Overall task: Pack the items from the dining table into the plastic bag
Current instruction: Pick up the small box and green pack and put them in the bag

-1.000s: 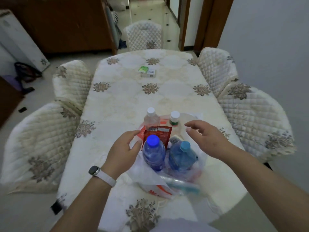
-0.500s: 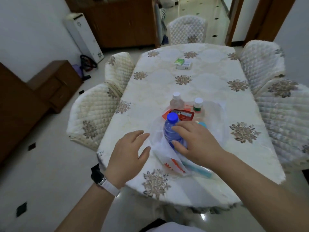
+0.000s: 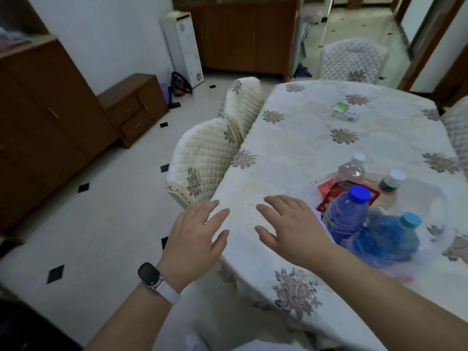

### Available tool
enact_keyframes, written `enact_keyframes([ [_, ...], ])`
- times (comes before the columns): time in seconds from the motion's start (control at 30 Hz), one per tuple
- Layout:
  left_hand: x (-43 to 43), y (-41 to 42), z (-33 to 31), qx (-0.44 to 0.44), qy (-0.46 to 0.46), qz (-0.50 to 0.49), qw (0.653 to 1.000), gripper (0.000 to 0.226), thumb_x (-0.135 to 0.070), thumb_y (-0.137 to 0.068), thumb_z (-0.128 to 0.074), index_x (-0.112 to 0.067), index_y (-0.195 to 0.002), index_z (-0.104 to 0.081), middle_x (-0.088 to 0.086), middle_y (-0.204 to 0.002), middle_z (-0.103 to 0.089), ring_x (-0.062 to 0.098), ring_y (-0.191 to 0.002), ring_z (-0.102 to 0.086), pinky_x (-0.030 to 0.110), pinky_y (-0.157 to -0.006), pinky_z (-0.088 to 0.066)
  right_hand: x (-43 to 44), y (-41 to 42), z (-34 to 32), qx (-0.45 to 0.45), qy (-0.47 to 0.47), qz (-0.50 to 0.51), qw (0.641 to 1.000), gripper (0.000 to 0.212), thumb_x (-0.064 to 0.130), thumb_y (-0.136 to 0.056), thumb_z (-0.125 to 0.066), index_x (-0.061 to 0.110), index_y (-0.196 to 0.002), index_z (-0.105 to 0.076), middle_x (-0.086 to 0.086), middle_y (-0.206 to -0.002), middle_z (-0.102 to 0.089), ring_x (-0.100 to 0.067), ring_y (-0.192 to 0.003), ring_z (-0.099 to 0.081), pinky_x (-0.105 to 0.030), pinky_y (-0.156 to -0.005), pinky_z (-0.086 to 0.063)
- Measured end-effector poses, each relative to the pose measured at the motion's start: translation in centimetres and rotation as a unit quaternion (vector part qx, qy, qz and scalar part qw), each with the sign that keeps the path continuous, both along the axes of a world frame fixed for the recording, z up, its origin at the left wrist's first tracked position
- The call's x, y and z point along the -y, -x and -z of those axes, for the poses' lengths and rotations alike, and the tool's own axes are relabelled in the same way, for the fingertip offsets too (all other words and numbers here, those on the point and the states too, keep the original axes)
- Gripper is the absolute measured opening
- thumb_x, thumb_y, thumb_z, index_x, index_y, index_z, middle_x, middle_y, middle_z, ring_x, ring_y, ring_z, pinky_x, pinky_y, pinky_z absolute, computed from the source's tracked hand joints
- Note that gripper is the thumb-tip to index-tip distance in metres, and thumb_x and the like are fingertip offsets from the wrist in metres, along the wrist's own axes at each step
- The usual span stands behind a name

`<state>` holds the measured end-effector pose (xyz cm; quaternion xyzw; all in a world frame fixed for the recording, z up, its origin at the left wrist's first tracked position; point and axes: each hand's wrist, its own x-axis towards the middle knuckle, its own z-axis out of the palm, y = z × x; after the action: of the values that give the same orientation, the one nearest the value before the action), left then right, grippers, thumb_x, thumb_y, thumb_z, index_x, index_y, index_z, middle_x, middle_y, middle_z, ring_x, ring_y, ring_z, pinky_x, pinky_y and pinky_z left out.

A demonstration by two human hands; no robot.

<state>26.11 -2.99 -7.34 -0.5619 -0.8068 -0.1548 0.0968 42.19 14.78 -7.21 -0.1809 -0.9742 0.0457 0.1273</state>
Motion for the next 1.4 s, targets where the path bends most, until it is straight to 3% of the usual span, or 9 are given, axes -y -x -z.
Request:
enact_keyframes([
  [0.27, 7.9, 15.8, 1.7, -0.017, -0.03, -0.032, 0.999, 0.039, -0.033, -0.087, -0.061, -0.016, -0.122, -0.064, 0.008, -0.128, -0.06, 0.03, -0.116, -0.057, 0.042, -0.099, -0.041, 7.3, 16.6, 0.7, 0.017, -0.028, -0.051, 0.998, 0.048, 0.05, -0.089, -0.043, 0.018, -0.118, -0.064, -0.006, -0.121, -0.063, -0.03, -0.112, -0.058, -0.04, -0.092, -0.046],
  [0.47, 13.7, 25.1, 0.7, -0.021, -0.021, -0.078, 0.997, 0.044, -0.041, -0.091, -0.049, -0.017, -0.125, -0.064, 0.007, -0.131, -0.06, 0.029, -0.121, -0.055, 0.043, -0.102, -0.039, 12.5, 27.1, -0.2, 0.001, -0.017, -0.081, 0.997, 0.048, 0.05, -0.089, -0.045, 0.018, -0.12, -0.062, -0.006, -0.124, -0.062, -0.029, -0.114, -0.057, -0.042, -0.093, -0.047],
  [0.87, 19.2, 39.6, 1.2, -0.014, -0.022, -0.166, 0.986, 0.043, -0.038, -0.092, -0.052, -0.016, -0.127, -0.064, 0.009, -0.132, -0.06, 0.03, -0.122, -0.055, 0.045, -0.103, -0.043, 14.4, 45.8, 0.7, -0.015, -0.027, -0.156, 0.987, 0.047, 0.05, -0.086, -0.046, 0.019, -0.117, -0.064, -0.004, -0.122, -0.064, -0.027, -0.112, -0.058, -0.039, -0.092, -0.046],
  [1.13, 18.1, 53.9, 1.7, -0.004, 0.036, -0.212, 0.976, 0.043, -0.04, -0.093, -0.051, -0.017, -0.128, -0.063, 0.008, -0.132, -0.06, 0.029, -0.122, -0.055, 0.044, -0.101, -0.045, 12.6, 62.0, 3.2, -0.012, 0.01, -0.205, 0.979, 0.048, 0.052, -0.087, -0.046, 0.019, -0.118, -0.063, -0.005, -0.124, -0.063, -0.028, -0.113, -0.058, -0.04, -0.095, -0.045],
  [1.4, 12.0, 66.8, -1.4, -0.04, 0.023, -0.208, 0.977, 0.043, -0.04, -0.093, -0.05, -0.017, -0.127, -0.064, 0.009, -0.13, -0.061, 0.029, -0.118, -0.056, 0.043, -0.096, -0.045, 6.8, 75.1, 1.0, -0.032, 0.014, -0.187, 0.982, 0.05, 0.052, -0.087, -0.044, 0.018, -0.118, -0.063, -0.006, -0.123, -0.063, -0.03, -0.113, -0.058, -0.04, -0.094, -0.044],
])
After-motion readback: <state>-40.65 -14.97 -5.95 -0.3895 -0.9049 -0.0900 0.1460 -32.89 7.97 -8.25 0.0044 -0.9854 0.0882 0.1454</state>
